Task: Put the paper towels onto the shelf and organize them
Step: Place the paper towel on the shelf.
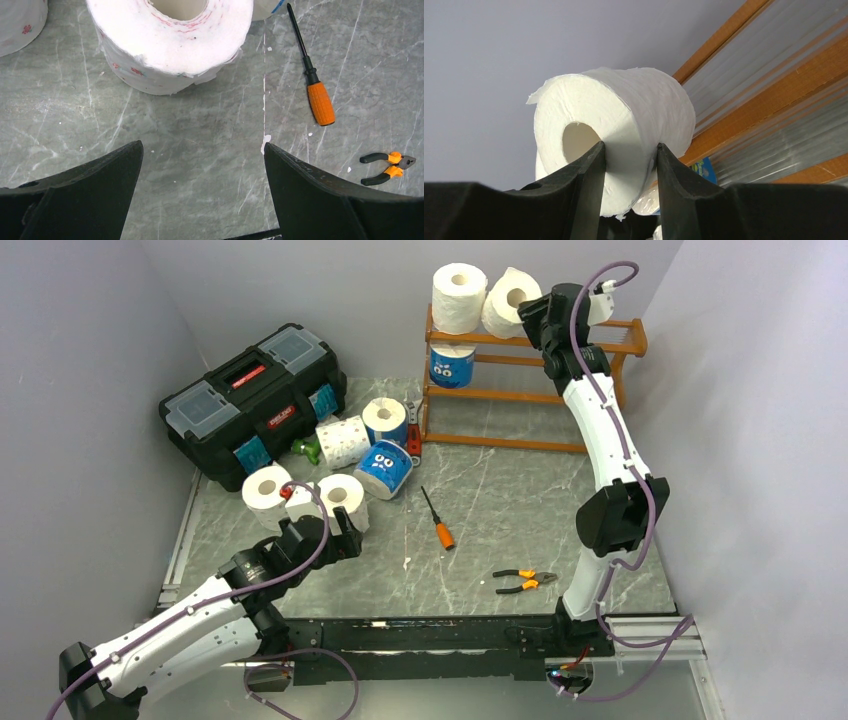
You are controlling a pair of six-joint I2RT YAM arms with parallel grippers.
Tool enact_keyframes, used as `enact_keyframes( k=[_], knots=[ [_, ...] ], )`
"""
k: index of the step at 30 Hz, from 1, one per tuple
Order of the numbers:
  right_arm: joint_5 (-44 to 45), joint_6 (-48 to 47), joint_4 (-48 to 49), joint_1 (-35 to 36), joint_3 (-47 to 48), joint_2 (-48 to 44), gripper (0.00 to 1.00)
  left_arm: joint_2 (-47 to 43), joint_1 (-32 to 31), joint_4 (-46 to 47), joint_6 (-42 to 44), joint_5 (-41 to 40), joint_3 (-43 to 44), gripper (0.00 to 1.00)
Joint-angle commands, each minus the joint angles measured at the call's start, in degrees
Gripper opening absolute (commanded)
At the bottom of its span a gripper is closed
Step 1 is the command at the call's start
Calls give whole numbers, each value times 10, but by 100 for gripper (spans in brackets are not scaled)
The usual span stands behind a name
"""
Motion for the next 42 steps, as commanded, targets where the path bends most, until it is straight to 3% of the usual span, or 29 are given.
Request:
enact_keyframes(
  k=[1, 8, 13, 28, 33, 42],
  knots=[
    [18, 18, 53, -4, -22, -37, 22, -1, 0, 24, 4, 4, 8, 97],
    [46, 37, 61, -4, -56, -61, 14, 3, 0, 25, 4, 6, 9, 97],
    [35, 32, 48, -3, -35, -48, 15, 1, 0, 28, 4, 7, 7, 97],
    [0, 23, 28, -4, 6, -17, 45, -7, 1, 23, 3, 4, 6, 97],
    [-2, 20, 27, -4, 9, -15, 60, -6, 0, 22, 5, 4, 8, 97],
    [-6, 14, 24, -4, 18, -9, 64, -3, 1, 22, 10, 3, 13, 97]
  ],
)
